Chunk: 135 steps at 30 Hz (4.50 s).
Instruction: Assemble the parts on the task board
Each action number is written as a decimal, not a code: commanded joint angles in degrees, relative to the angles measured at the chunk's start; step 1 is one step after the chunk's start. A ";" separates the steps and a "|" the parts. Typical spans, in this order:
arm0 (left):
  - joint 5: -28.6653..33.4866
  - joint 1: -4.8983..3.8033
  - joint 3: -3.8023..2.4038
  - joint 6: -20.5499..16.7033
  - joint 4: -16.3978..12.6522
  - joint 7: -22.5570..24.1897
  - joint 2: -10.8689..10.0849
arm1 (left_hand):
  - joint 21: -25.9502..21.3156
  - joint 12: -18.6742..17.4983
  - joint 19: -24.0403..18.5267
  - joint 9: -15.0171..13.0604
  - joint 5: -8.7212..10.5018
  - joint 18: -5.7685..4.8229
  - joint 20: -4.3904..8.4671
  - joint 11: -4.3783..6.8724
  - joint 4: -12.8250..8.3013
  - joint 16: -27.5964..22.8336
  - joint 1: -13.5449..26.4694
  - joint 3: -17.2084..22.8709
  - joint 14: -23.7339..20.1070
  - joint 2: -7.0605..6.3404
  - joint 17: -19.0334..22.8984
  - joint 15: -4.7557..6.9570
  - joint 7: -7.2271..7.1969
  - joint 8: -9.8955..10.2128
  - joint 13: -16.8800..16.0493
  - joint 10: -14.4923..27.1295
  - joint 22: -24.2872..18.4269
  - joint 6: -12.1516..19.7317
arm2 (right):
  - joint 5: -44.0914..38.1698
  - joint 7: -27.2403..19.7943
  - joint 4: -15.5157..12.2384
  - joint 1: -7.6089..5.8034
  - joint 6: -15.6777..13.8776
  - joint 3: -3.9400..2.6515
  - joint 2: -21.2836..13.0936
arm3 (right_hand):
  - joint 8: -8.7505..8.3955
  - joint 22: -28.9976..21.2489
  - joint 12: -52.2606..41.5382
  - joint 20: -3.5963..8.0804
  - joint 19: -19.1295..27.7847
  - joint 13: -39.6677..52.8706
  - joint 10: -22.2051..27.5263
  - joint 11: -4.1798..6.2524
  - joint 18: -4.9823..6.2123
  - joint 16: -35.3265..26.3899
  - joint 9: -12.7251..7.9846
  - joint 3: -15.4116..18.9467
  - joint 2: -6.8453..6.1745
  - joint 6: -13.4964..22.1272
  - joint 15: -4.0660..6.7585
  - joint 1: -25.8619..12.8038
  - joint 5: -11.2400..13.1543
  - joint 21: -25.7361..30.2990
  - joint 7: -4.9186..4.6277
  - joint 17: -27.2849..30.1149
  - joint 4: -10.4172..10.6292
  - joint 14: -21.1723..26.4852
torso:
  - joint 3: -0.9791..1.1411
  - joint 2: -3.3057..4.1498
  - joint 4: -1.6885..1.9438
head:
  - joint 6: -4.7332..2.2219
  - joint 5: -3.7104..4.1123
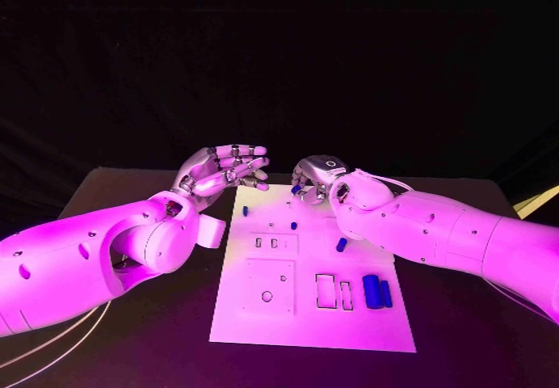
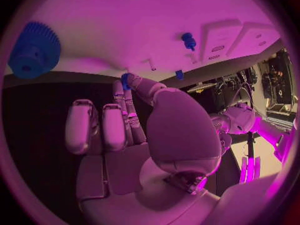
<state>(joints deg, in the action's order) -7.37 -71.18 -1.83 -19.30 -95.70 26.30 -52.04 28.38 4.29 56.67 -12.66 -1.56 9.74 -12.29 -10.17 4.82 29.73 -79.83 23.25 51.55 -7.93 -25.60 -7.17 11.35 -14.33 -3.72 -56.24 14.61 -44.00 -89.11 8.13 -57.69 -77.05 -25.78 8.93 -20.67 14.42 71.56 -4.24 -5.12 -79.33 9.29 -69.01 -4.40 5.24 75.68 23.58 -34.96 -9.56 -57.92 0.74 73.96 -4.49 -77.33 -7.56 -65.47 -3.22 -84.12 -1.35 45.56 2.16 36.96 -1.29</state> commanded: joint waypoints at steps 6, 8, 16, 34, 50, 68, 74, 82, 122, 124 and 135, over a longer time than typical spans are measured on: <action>-0.04 -0.14 -0.05 0.13 -0.01 0.05 0.22 | 0.85 -0.46 -1.31 -0.98 -1.26 0.26 0.63 -0.08 -0.32 0.95 0.28 0.32 -0.62 0.44 -0.98 0.21 1.64 -0.46 -0.30 0.20 1.10 0.76 | -0.15 0.19 0.22 0.02 2.20 -0.02 0.61 | 2.19 0.81 -0.56 -0.25 -1.23 1.22 -0.87 0.46 -1.39 0.99 1.71 -1.28 1.14 0.46 -0.13 -1.77 0.54 -0.93 0.04 -0.94 0.71 -1.51 | -0.10 0.10 0.11 | -0.01 -0.16; -0.04 -0.15 -0.05 0.13 -0.01 0.04 0.27 | 0.85 -0.46 -1.31 -0.98 -1.26 0.26 0.63 -0.08 -0.32 0.95 0.28 0.32 -0.62 0.44 -0.98 0.21 1.64 -0.46 -0.30 0.20 1.10 0.76 | -0.15 0.23 0.45 0.02 2.92 -0.02 0.80 | 2.11 0.80 -0.44 -0.29 -1.21 1.22 -0.69 0.39 -1.38 1.01 1.75 -1.32 1.06 0.64 -0.17 -1.86 0.58 -0.90 -0.01 -0.94 0.78 -1.50 | -0.11 0.09 0.11 | 0.03 -0.20; -0.04 -0.20 -0.05 0.10 0.06 0.00 0.40 | 1.07 -0.46 -1.43 -0.99 -1.25 0.26 0.64 -0.08 -0.34 1.06 0.28 0.32 -0.63 0.45 -1.03 0.21 1.64 -0.45 -0.30 0.21 1.25 0.78 | -0.15 0.33 1.27 0.02 4.33 -0.01 1.33 | 2.00 0.67 -0.31 -0.34 -1.11 1.22 -0.49 0.31 -1.35 0.97 1.82 -1.34 0.91 0.85 -0.24 -2.03 0.63 -0.80 -0.07 -0.83 0.89 -1.46 | -0.11 0.13 0.13 | 0.11 -0.43; -0.03 -0.25 -0.05 0.19 0.22 -0.04 0.20 | 1.18 -0.46 -1.49 -0.99 -1.25 0.25 0.64 -0.08 -0.34 1.11 0.31 0.30 -0.63 0.44 -1.05 0.21 1.64 -0.45 -0.30 0.22 1.33 0.78 | 0.75 -0.39 -0.65 -0.13 0.23 -0.02 -0.69 | -4.87 -13.67 0.12 -2.34 6.96 -1.69 12.37 -2.26 1.67 -6.57 0.88 1.61 -3.00 10.50 -2.32 -2.38 -0.77 11.40 -1.84 10.28 1.94 2.05 | 0.02 0.01 -0.24 | -0.09 -0.73; -0.03 -0.22 -0.01 1.06 2.41 0.02 0.45 | 1.29 -0.46 -1.56 -1.00 -1.26 0.25 0.64 -0.08 -0.36 1.16 0.31 0.30 -0.66 0.44 -1.08 0.21 1.62 -0.44 -0.29 0.22 1.41 0.79 | 16.62 0.21 -12.09 -2.16 2.32 -1.79 -14.92 | -0.07 0.06 -35.67 -0.40 -0.72 26.09 6.33 0.34 -1.00 4.58 4.98 12.89 -3.60 12.06 -0.47 -1.29 -8.00 1.61 -1.59 -5.88 3.91 -2.10 | 0.31 -0.51 -1.08 | -0.71 0.48; -0.01 -0.17 0.03 1.60 2.65 -0.03 0.27 | 1.29 -0.46 -1.56 -1.00 -1.26 0.25 0.64 -0.08 -0.36 1.16 0.31 0.30 -0.66 0.44 -1.08 0.21 1.62 -0.44 -0.29 0.22 1.41 0.79 | 20.06 1.93 -7.28 -2.15 9.95 -1.89 -15.52 | 5.92 14.07 -82.05 -2.04 -8.08 75.53 -16.16 -1.22 -4.07 14.26 5.87 22.69 -2.30 18.07 -2.02 3.25 -7.86 -9.12 -2.86 -24.37 12.65 -5.84 | 0.43 -0.41 -1.08 | -0.52 0.62; -0.03 -0.16 0.04 1.66 2.71 -0.09 0.33 | 1.44 -0.46 -1.69 -1.00 -1.26 0.25 0.64 -0.08 -0.39 1.22 0.30 0.31 -0.70 0.44 -1.11 0.21 1.59 -0.43 -0.29 0.24 1.52 0.81 | 19.93 2.38 -5.25 -1.96 9.90 -1.86 -13.97 | 5.96 14.31 -82.13 -2.10 -8.21 75.61 -16.21 -1.28 -4.13 14.32 5.77 22.59 -2.02 18.07 -2.07 3.62 -7.83 -9.31 -2.92 -24.53 12.92 -5.88 | 0.26 -0.38 -0.95 | -0.64 0.42; -0.08 -0.16 0.04 1.73 2.71 -0.17 0.46 | 1.44 -0.46 -1.69 -1.00 -1.26 0.25 0.64 -0.08 -0.39 1.22 0.30 0.31 -0.70 0.44 -1.11 0.21 1.59 -0.43 -0.29 0.24 1.52 0.81 | 19.98 2.37 -3.86 -1.33 10.62 -1.78 -12.47 | 6.03 14.37 -82.16 -2.14 -8.24 75.65 -16.23 -1.30 -4.14 14.32 5.71 22.47 -1.78 17.92 -2.10 3.71 -7.83 -9.36 -2.93 -24.53 13.16 -5.88 | 0.26 -0.37 -1.00 | -0.23 0.14; -0.15 -0.17 0.05 1.73 2.78 -0.48 0.33 | 1.60 -0.46 -1.80 -1.01 -1.26 0.25 0.64 -0.07 -0.44 1.27 0.23 0.35 -0.74 0.48 -1.13 0.22 1.58 -0.43 -0.29 0.25 1.64 0.81 | 16.91 2.89 -2.91 -0.26 12.46 -1.56 -11.17 | 5.13 15.37 -82.64 -1.02 -8.65 76.54 -17.06 -0.02 -4.35 14.32 3.93 13.27 -2.44 10.22 -0.88 2.80 -7.12 -10.03 -1.56 -24.53 13.48 -5.88 | 0.34 -0.40 -1.08 | 0.29 0.07; -0.15 -0.17 0.05 1.73 2.77 -0.50 0.31 | 1.60 -0.46 -1.80 -1.01 -1.26 0.25 0.64 -0.07 -0.44 1.27 0.23 0.35 -0.74 0.48 -1.13 0.22 1.58 -0.43 -0.29 0.25 1.64 0.81 | 16.37 2.95 -2.96 -0.22 12.72 -1.53 -11.16 | 4.97 15.35 -82.57 -1.05 -8.64 76.45 -16.97 -0.06 -4.34 14.32 3.89 13.23 -2.62 10.33 -0.93 2.69 -7.08 -10.01 -1.61 -24.53 13.46 -5.88 | 0.35 -0.39 -1.09 | 0.35 0.07; -0.15 -0.17 0.05 1.69 2.76 -0.53 0.26 | 1.89 -0.46 -2.01 -1.02 -1.26 0.25 0.64 -0.08 -0.49 1.37 0.19 0.40 -0.81 0.55 -1.18 0.22 1.60 -0.42 -0.29 0.26 1.85 0.81 | 15.34 2.72 -3.50 0.00 12.14 -1.43 -11.22 | 4.56 15.56 -82.71 -1.08 -8.73 76.74 -17.21 0.12 -4.38 14.32 3.95 9.59 -2.17 8.47 -0.83 2.73 -10.95 -10.12 -1.37 -24.53 12.35 -5.88 | 0.32 -0.42 -1.02 | 0.52 0.08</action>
<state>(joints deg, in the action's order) -7.49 -71.30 -1.75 -17.75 -92.85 25.71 -51.82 29.52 4.29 56.17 -12.67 -1.56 9.74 -12.17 -10.17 4.82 29.74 -79.83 23.25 51.46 -7.93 -25.80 -7.07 11.36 -14.33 -3.72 -56.24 15.63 -43.99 -73.56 10.83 -60.96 -77.75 -13.85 7.07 -31.94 19.15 74.22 -85.76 -6.34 -83.80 74.23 -83.22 -4.71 2.12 89.02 29.37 -21.55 -11.42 -47.04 -0.30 76.57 -13.34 -86.20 -8.85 -74.02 9.71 -83.93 -0.99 45.16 1.12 37.44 -1.18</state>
